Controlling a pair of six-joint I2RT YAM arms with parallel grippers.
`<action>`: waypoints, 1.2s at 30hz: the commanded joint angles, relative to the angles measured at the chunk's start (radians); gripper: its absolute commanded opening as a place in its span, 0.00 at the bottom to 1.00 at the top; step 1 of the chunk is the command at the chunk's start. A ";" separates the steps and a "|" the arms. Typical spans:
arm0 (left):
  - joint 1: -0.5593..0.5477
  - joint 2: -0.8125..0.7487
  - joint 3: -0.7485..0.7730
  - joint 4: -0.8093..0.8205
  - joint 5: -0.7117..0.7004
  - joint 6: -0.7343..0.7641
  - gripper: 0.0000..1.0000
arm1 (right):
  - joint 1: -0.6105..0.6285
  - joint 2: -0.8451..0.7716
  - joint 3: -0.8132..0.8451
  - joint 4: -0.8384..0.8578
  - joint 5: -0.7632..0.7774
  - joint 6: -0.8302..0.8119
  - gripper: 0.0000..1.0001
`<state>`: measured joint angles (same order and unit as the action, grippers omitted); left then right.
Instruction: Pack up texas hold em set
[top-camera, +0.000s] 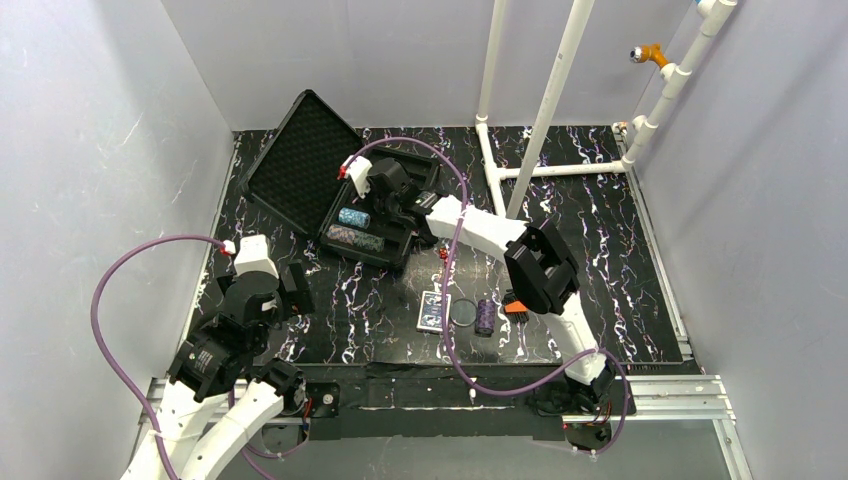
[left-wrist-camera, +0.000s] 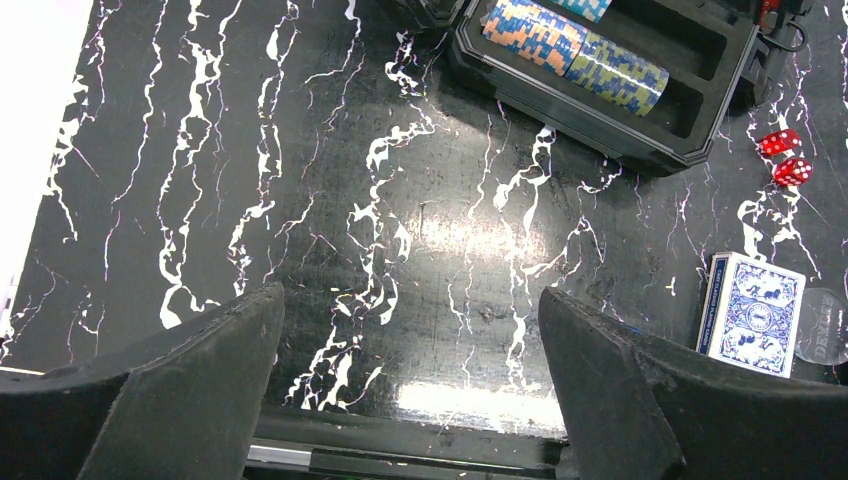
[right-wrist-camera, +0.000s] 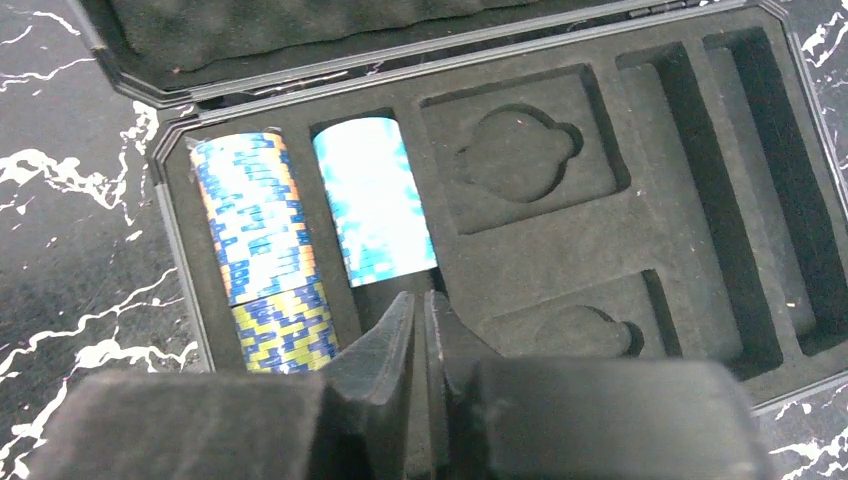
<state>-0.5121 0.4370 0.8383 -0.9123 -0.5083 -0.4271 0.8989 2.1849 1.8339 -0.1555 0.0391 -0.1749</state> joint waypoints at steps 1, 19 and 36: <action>0.008 -0.005 -0.013 0.012 -0.010 0.004 0.98 | 0.001 0.004 -0.004 0.036 0.064 0.035 0.13; 0.009 -0.006 -0.013 0.013 -0.008 0.004 0.98 | 0.003 0.114 0.107 0.001 -0.014 0.066 0.01; 0.010 -0.009 -0.015 0.016 -0.006 0.010 0.98 | 0.002 0.188 0.198 0.017 -0.113 0.108 0.06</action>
<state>-0.5068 0.4351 0.8307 -0.9115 -0.5079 -0.4267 0.8906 2.3882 1.9896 -0.2005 -0.0452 -0.0814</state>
